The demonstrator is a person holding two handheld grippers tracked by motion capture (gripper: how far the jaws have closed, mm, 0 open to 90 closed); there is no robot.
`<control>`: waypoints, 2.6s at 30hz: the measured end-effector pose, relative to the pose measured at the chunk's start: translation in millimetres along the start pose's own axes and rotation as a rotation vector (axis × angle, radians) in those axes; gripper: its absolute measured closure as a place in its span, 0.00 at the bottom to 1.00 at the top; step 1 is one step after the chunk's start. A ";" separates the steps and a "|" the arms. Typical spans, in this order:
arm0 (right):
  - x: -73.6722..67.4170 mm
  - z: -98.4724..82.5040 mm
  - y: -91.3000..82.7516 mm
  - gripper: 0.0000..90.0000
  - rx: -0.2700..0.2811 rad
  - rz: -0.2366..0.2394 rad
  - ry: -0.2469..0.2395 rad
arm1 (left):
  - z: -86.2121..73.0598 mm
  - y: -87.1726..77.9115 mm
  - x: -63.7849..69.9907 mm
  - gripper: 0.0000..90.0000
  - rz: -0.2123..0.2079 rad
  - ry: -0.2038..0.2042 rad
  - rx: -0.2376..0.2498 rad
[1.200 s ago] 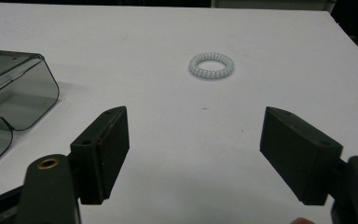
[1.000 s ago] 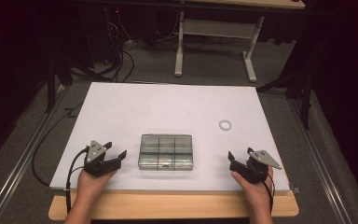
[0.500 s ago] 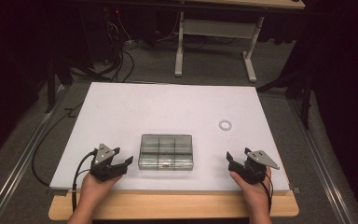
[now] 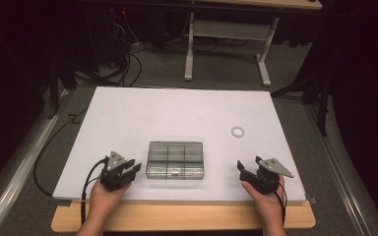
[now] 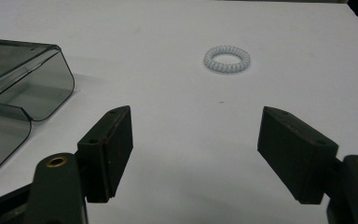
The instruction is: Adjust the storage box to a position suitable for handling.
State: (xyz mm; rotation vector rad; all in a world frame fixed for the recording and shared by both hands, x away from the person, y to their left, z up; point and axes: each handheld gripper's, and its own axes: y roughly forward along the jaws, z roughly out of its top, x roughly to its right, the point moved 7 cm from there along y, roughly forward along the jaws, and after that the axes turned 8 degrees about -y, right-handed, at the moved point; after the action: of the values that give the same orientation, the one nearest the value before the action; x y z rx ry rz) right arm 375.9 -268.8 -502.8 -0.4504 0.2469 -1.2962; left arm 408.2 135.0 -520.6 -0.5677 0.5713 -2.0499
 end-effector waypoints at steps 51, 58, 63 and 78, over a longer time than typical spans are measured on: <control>11.1 0.2 -6.0 0.36 0.011 -0.019 0.031 | 28.9 54.3 90.7 1.00 -0.095 0.098 -0.020; 12.2 1.8 -8.1 0.36 0.034 -0.003 0.026 | 25.1 45.8 67.7 0.88 -0.052 0.094 -0.006; 13.0 5.1 -8.1 0.34 0.043 0.000 0.008 | 20.3 29.7 27.7 0.76 0.009 0.092 -0.014; 33.8 24.6 42.8 0.51 -0.110 -0.040 -0.040 | 11.2 21.0 -18.4 0.58 0.070 0.072 0.008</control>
State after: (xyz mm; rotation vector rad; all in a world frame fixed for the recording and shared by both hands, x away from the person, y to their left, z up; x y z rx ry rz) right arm 432.2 -288.2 -498.0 -0.5762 0.2779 -1.3154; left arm 437.2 138.7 -527.4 -0.4650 0.6170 -2.0119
